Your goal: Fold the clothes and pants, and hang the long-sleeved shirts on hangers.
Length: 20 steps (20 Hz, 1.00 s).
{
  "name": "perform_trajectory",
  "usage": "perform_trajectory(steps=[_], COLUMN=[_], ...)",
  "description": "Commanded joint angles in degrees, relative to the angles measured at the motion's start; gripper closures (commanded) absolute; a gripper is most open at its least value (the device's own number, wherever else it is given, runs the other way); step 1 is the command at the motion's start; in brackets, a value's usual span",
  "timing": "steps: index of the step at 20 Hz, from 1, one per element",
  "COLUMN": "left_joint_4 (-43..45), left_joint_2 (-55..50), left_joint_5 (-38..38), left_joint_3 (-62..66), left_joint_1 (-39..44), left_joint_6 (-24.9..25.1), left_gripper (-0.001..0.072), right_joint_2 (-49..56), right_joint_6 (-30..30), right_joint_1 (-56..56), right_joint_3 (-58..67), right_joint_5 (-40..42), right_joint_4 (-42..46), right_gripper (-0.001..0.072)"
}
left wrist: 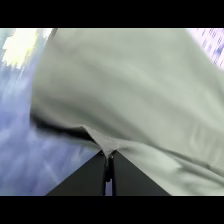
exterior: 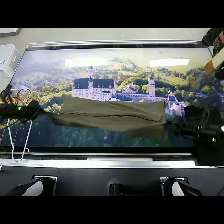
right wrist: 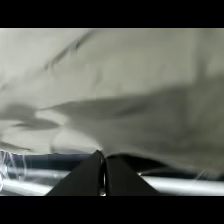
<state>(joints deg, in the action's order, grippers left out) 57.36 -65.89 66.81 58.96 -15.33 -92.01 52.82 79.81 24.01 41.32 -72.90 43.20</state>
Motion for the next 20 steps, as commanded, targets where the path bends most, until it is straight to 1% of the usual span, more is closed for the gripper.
perform_trajectory(steps=[1, 4, 7, 8, 10, 11, 17, 20], left_joint_4=[-0.15, 0.22, 2.58, 2.95, 4.31, 4.66, 5.60, 8.63], left_joint_2=[-10.27, -18.91, -25.68, -27.36, -30.01, -31.15, -36.74, -38.49], left_joint_5=[-5.53, -6.51, -6.19, -6.27, -6.38, -6.27, -6.80, -9.57], left_joint_3=[7.93, 15.26, 22.16, 23.93, 26.67, 27.71, 28.83, 28.92], left_joint_1=[3.96, 6.43, 7.91, 8.17, 8.28, 8.28, 8.96, 9.79], left_joint_6=[-0.59, -0.37, -0.39, -0.42, -0.61, -0.59, 1.20, 2.01], left_gripper=[0.0694, 0.0694, 0.0694, 0.0694, 0.0694, 0.0694, 0.0694, 0.0694], right_joint_2=[14.45, 23.23, 29.51, 31.34, 33.77, 34.67, 38.73, 39.60], right_joint_6=[-3.50, -3.80, -3.65, -2.27, 1.03, 1.64, 2.03, 2.32], right_joint_1=[-0.04, -0.52, -5.90, -7.72, -8.98, -8.96, -8.98, -8.98], right_joint_3=[9.42, 16.02, 21.53, 23.30, 25.64, 26.43, 28.02, 28.02], right_joint_5=[4.17, 4.61, 6.51, 7.54, 11.02, 12.00, 11.98, 12.74], right_joint_4=[0.00, -0.17, 2.14, 3.96, 6.36, 6.40, 6.51, 6.43], right_gripper=[0.0688, 0.0688, 0.0687, 0.0687, 0.0687, 0.0687, 0.0686, 0.0685])
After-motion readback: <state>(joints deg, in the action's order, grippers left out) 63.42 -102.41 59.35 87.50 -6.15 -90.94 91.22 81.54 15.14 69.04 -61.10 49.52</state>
